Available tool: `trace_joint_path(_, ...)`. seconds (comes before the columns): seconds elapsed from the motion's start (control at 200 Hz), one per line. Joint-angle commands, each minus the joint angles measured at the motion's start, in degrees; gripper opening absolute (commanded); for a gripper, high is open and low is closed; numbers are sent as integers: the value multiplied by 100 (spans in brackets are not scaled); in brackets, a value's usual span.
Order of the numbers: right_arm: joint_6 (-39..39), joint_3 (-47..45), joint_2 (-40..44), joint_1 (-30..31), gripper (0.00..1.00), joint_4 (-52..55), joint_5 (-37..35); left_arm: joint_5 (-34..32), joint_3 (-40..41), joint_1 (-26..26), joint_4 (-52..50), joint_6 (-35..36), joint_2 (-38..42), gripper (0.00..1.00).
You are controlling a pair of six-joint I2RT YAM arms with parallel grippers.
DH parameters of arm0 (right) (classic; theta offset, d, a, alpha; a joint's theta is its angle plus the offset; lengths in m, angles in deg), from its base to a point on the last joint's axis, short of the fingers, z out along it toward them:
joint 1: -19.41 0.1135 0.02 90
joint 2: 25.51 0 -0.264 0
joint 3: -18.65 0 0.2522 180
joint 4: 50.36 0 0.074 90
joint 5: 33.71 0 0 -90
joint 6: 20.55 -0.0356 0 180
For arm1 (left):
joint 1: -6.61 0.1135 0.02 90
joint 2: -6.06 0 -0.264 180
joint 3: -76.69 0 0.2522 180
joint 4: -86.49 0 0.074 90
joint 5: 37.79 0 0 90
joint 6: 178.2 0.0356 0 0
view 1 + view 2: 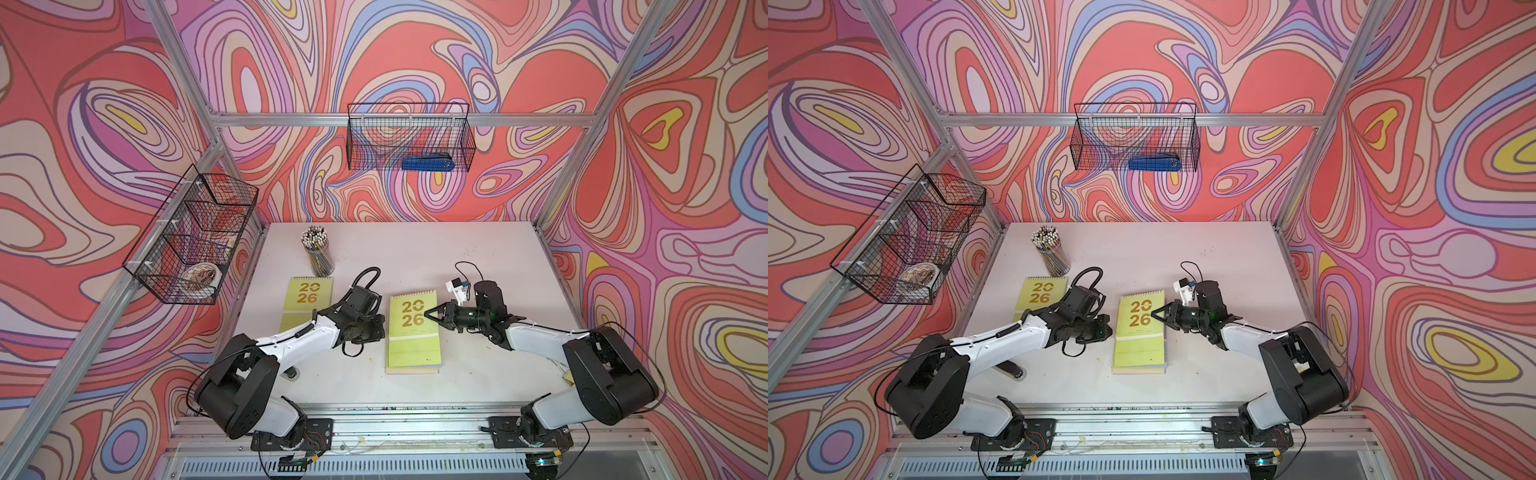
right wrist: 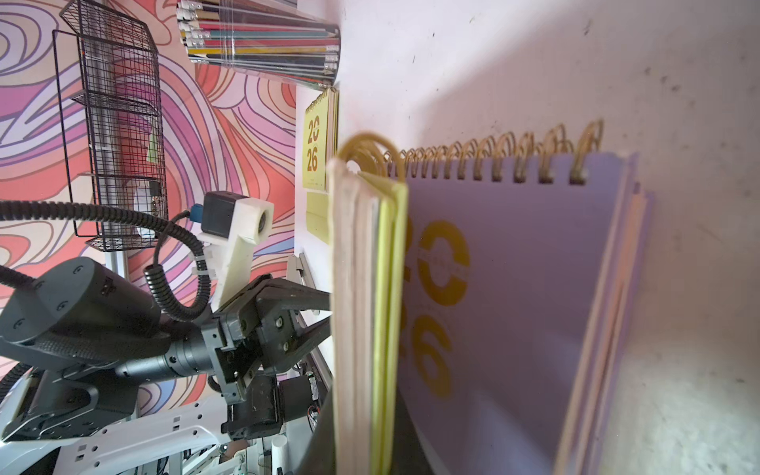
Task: Stack the calendars
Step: Place the calendar at the calendar.
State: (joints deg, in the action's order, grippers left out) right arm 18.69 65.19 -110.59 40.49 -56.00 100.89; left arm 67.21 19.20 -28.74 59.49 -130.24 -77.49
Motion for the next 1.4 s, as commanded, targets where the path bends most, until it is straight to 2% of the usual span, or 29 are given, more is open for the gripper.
trace_joint_path(0.0,171,141,-21,-8,0,105,-56,-12,22,-57,103,-89,-91,0)
trace_joint_path(0.15,378,294,31,-9,8,582,-167,-42,22,-86,94,-86,-90,0)
trace_joint_path(0.24,607,445,87,-8,19,1122,-299,-53,38,-86,118,-94,-97,0)
trace_joint_path(0.356,810,567,132,-8,24,1576,-470,-18,39,-94,161,-118,-127,0)
trace_joint_path(0.956,988,827,148,-8,39,1970,-678,-99,22,-108,45,-68,-98,0)
trace_joint_path(1.032,1025,851,142,-8,43,2023,-681,-105,31,-110,40,-67,-105,0)
trace_joint_path(1.162,1051,854,152,-8,57,2108,-721,-112,37,-112,33,-61,-104,0)
trace_joint_path(1.392,1117,1034,173,-12,72,2441,-939,-148,5,-112,-28,-28,-103,0)
